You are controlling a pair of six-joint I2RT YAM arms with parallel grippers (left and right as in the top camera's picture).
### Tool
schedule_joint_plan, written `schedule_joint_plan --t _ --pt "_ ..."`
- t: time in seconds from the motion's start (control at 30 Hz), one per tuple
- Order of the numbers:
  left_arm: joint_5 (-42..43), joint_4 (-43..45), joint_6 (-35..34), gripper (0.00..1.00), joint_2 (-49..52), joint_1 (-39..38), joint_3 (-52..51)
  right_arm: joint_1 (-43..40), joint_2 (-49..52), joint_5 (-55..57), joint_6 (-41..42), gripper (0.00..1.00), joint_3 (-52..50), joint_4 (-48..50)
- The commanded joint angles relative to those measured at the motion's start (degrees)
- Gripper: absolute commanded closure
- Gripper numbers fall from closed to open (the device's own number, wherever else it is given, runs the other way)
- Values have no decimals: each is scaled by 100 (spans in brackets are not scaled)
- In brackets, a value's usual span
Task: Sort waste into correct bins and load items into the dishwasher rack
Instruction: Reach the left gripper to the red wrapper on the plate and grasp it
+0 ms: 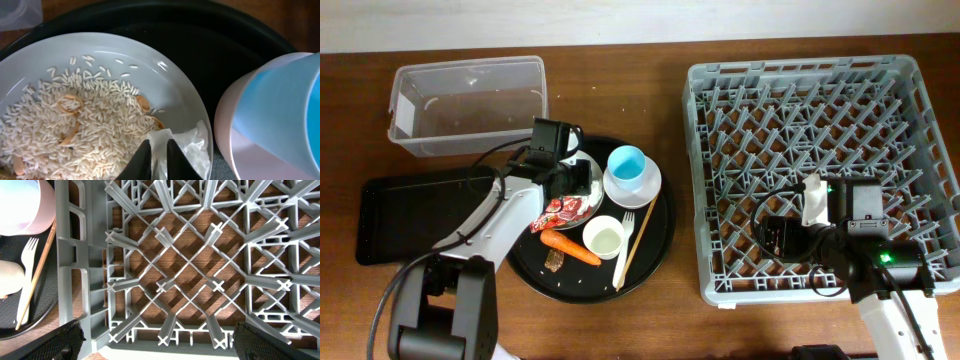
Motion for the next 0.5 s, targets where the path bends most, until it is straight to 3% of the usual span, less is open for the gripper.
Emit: schedule_joint_plan --t 0.0,0.03,0.07,0.27,0.43,0.47 --pt "79 -92 31 88 103 -138 50 31 -11 13 42 1 96 2" --pt "81 -114 31 90 103 -138 50 31 -11 13 42 1 96 2" --pt "79 -111 31 99 103 -138 50 31 -11 13 42 1 96 0" --pt "-835 -494 76 99 -776 343 1357 31 -11 13 42 1 96 -2" --pt "-852 511 72 100 -728 1158 1475 31 -11 13 42 1 96 -2" --pt "-942 721 72 96 -629 1272 1473 31 -11 11 44 1 96 -2"
